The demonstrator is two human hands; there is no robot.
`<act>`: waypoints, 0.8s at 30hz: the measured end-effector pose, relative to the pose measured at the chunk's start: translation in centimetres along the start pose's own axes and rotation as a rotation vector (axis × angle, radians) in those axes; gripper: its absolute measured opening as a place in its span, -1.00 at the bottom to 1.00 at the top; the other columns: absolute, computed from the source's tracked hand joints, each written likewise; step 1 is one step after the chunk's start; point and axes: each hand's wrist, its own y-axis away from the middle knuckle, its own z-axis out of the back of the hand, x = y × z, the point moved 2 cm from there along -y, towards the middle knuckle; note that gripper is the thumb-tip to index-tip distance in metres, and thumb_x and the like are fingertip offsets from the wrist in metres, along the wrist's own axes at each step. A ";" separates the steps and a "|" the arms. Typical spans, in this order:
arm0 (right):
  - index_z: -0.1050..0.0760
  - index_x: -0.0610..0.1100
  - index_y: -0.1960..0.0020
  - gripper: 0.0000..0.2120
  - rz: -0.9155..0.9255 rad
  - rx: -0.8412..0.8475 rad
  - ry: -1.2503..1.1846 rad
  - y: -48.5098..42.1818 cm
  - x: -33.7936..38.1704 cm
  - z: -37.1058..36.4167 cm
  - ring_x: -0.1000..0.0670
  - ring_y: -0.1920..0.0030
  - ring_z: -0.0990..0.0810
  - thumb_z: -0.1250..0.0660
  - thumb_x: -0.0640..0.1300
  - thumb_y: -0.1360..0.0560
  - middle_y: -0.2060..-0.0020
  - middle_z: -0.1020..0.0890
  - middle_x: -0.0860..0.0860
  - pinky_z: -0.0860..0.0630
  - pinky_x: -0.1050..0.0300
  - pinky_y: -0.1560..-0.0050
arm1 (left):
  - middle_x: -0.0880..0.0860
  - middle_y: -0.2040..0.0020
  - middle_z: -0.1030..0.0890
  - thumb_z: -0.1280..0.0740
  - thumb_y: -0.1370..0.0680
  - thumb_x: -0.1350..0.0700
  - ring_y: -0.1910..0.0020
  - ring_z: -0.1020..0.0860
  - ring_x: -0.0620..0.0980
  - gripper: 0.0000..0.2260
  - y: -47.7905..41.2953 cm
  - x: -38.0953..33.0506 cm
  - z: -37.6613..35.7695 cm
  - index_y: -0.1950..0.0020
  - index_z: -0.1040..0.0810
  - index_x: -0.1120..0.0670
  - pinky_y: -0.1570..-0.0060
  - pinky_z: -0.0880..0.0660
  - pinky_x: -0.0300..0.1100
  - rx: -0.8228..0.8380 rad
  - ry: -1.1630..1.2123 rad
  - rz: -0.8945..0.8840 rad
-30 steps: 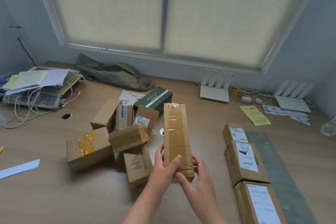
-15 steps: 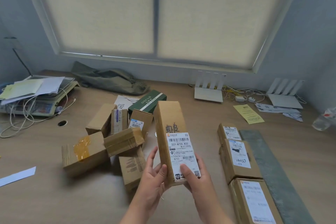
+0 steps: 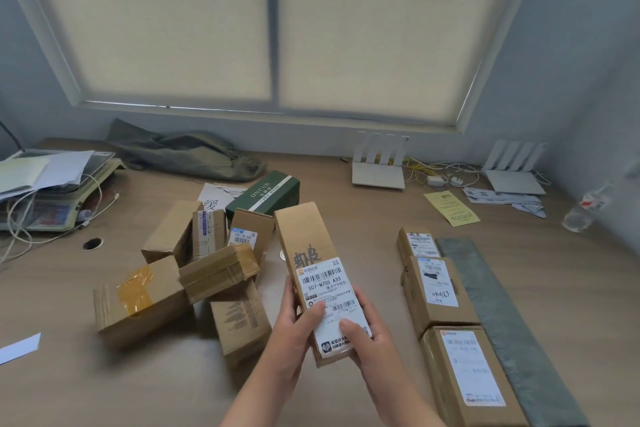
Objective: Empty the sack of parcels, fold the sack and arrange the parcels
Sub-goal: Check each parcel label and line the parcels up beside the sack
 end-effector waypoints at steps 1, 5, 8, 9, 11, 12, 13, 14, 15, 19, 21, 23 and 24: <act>-0.40 0.10 -0.42 -0.45 0.002 -0.017 0.021 0.0 -0.2 0.1 -0.06 -0.25 -0.62 -0.39 -0.08 -0.44 -0.25 -0.64 0.02 -0.52 -0.14 -0.29 | 0.08 -0.33 -0.61 -0.39 -0.50 0.15 -0.28 -0.60 0.15 -0.38 0.0 0.5 -0.3 -0.52 -0.28 -0.15 -0.27 -0.53 0.16 0.019 -0.027 0.015; -0.40 0.19 -0.40 -0.59 -0.021 -0.105 0.108 -0.2 -1.2 0.8 0.04 -0.25 -0.61 -0.30 -0.10 -0.60 -0.22 -0.65 0.11 -0.49 -0.08 -0.34 | -0.02 -0.33 -0.62 -0.39 -0.48 0.10 -0.29 -0.60 0.05 -0.38 0.0 2.6 -0.9 -0.51 -0.31 -0.18 -0.33 -0.47 0.22 0.039 -0.103 0.085; -0.38 0.23 -0.40 -0.61 -0.058 -0.151 0.168 0.1 -1.4 1.1 0.23 -0.18 -0.61 -0.24 -0.12 -0.65 -0.16 -0.66 0.24 -0.51 0.19 -0.21 | -0.01 -0.29 -0.64 -0.41 -0.46 0.06 -0.28 -0.61 0.05 -0.43 -0.4 3.8 -0.8 -0.47 -0.39 -0.14 -0.33 -0.47 0.22 0.032 -0.116 0.118; -0.36 0.23 -0.42 -0.60 -0.071 -0.165 0.197 0.1 -1.6 1.2 0.28 -0.17 -0.59 -0.23 -0.10 -0.65 -0.17 -0.65 0.26 -0.49 0.25 -0.17 | 0.00 -0.28 -0.65 -0.41 -0.46 0.07 -0.27 -0.61 0.05 -0.44 -0.6 3.9 -0.8 -0.46 -0.40 -0.13 -0.33 -0.47 0.22 0.029 -0.122 0.120; -0.34 0.19 -0.47 -0.58 -0.095 -0.197 0.249 0.0 -2.0 1.6 0.31 -0.20 -0.56 -0.22 -0.07 -0.65 -0.22 -0.61 0.27 -0.46 0.27 -0.21 | 0.01 -0.26 -0.66 -0.39 -0.46 0.09 -0.25 -0.62 0.05 -0.45 -1.2 4.3 -0.8 -0.45 -0.41 -0.09 -0.33 -0.48 0.19 0.024 -0.127 0.125; -0.32 0.17 -0.49 -0.57 -0.103 -0.211 0.266 -0.2 -2.1 1.8 0.29 -0.22 -0.54 -0.21 -0.07 -0.65 -0.25 -0.60 0.26 -0.45 0.24 -0.26 | 0.01 -0.26 -0.66 -0.38 -0.46 0.10 -0.25 -0.63 0.06 -0.46 -1.5 4.5 -0.9 -0.45 -0.41 -0.07 -0.33 -0.48 0.17 0.023 -0.129 0.129; -0.32 0.16 -0.50 -0.57 -0.113 -0.225 0.276 -0.4 -2.3 2.1 0.28 -0.25 -0.54 -0.20 -0.07 -0.66 -0.26 -0.59 0.26 -0.45 0.21 -0.29 | 0.01 -0.26 -0.66 -0.38 -0.47 0.10 -0.25 -0.63 0.05 -0.47 -1.8 4.8 -0.9 -0.44 -0.42 -0.07 -0.34 -0.48 0.15 0.026 -0.137 0.135; -0.32 0.17 -0.49 -0.58 -0.122 -0.236 0.284 -0.5 -2.3 2.3 0.27 -0.26 -0.53 -0.19 -0.07 -0.66 -0.26 -0.59 0.26 -0.44 0.20 -0.31 | 0.01 -0.25 -0.66 -0.37 -0.48 0.10 -0.25 -0.62 0.05 -0.49 -2.1 5.1 -1.0 -0.43 -0.43 -0.07 -0.35 -0.47 0.14 0.032 -0.152 0.142; -0.33 0.18 -0.48 -0.60 -0.132 -0.242 0.292 -0.7 -2.3 2.7 0.28 -0.25 -0.53 -0.17 -0.08 -0.67 -0.25 -0.59 0.28 -0.44 0.21 -0.30 | 0.01 -0.25 -0.66 -0.36 -0.49 0.09 -0.25 -0.62 0.05 -0.51 -2.4 5.4 -1.2 -0.42 -0.43 -0.06 -0.35 -0.46 0.13 0.037 -0.169 0.151; -0.39 0.23 -0.41 -0.63 -0.152 -0.256 0.343 -1.5 -2.1 4.5 0.31 -0.18 -0.56 -0.13 -0.11 -0.67 -0.18 -0.62 0.31 -0.48 0.21 -0.26 | -0.04 -0.24 -0.66 -0.36 -0.49 0.06 -0.24 -0.62 -0.01 -0.53 -4.0 6.7 -2.2 -0.41 -0.44 -0.07 -0.35 -0.48 0.10 0.041 -0.227 0.210; -0.41 0.21 -0.39 -0.63 -0.159 -0.267 0.380 -2.2 -2.4 5.9 0.33 -0.16 -0.57 -0.14 -0.14 -0.67 -0.17 -0.63 0.30 -0.50 0.24 -0.21 | -0.06 -0.22 -0.68 -0.36 -0.47 0.06 -0.22 -0.63 -0.02 -0.54 -5.0 7.7 -3.0 -0.38 -0.46 -0.08 -0.34 -0.49 0.09 0.038 -0.251 0.232; -0.43 0.21 -0.36 -0.62 -0.170 -0.270 0.418 -3.0 -2.9 7.6 0.33 -0.13 -0.57 -0.16 -0.16 -0.65 -0.15 -0.64 0.29 -0.50 0.28 -0.15 | -0.07 -0.19 -0.69 -0.36 -0.49 0.08 -0.19 -0.65 -0.05 -0.58 -6.0 8.8 -3.9 -0.35 -0.48 -0.10 -0.30 -0.52 0.03 0.028 -0.269 0.249; -0.44 0.21 -0.35 -0.62 -0.177 -0.269 0.443 -3.5 -3.3 8.4 0.31 -0.14 -0.58 -0.17 -0.17 -0.64 -0.14 -0.65 0.29 -0.51 0.23 -0.18 | -0.08 -0.17 -0.69 -0.36 -0.52 0.12 -0.17 -0.65 -0.07 -0.60 -6.6 9.4 -4.3 -0.35 -0.48 -0.11 -0.28 -0.54 -0.02 0.019 -0.278 0.257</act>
